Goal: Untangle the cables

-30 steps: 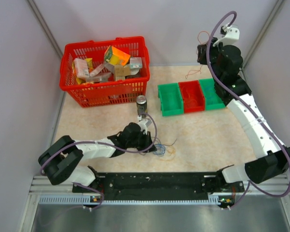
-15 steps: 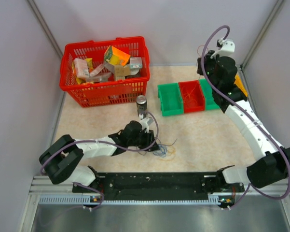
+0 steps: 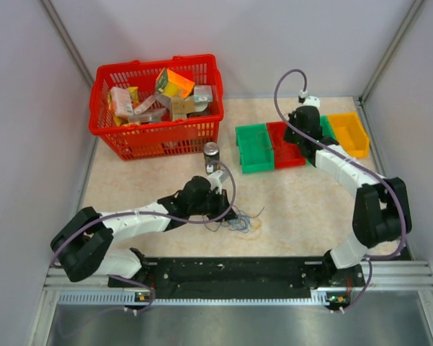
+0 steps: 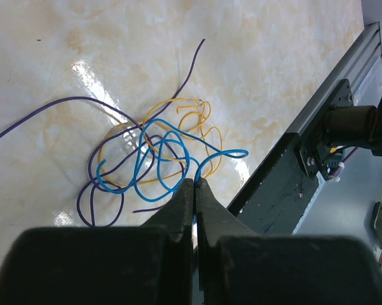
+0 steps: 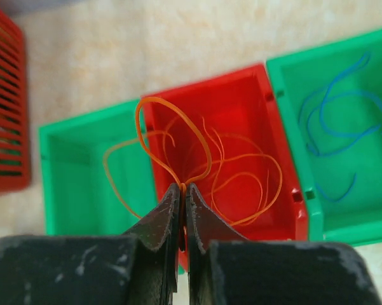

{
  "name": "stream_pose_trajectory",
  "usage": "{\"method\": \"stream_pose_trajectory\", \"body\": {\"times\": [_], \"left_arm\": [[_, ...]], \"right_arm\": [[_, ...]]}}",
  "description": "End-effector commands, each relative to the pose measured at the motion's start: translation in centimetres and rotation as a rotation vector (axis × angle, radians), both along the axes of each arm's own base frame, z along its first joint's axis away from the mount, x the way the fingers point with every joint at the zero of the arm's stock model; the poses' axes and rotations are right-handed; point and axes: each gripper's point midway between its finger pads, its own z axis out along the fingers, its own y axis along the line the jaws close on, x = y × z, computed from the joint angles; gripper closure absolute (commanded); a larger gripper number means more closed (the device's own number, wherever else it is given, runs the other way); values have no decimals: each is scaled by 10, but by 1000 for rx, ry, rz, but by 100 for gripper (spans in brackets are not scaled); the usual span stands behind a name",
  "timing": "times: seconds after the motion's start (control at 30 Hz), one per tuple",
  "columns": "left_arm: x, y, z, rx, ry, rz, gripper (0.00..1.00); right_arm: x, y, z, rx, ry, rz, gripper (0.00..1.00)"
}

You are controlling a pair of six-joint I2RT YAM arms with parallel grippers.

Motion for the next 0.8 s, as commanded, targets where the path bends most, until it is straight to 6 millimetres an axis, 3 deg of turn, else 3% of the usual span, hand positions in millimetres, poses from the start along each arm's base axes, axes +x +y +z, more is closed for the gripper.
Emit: {"method": "stream_pose_trajectory", "body": {"times": [0.0,0.1,0.2,0.43,0.53,0.63,0.77], "left_arm": [[8,-9,41,-71,-68,-7,100],[9,-7,60,-86,-102,0,100],[10,-2,76,-96,-135,17,100],[9,3,95,-116,-165,35,100],[12,3,105,-124,-178,40,100],[11,4,113,-116,-179,35,100],[12,4,128,-131,-200,39,100]], "right_arm": [[-1,3,-55,-7,175,-7,100],[9,-1,-81,-61,244,-11,93],[13,10,-99,-90,378,57,77],[7,9,-58,-89,319,76,42],[3,6,-47,-109,321,81,37],[-18,18,-37,-50,332,133,37],[-83,55,-30,-8,301,305,32]]}}
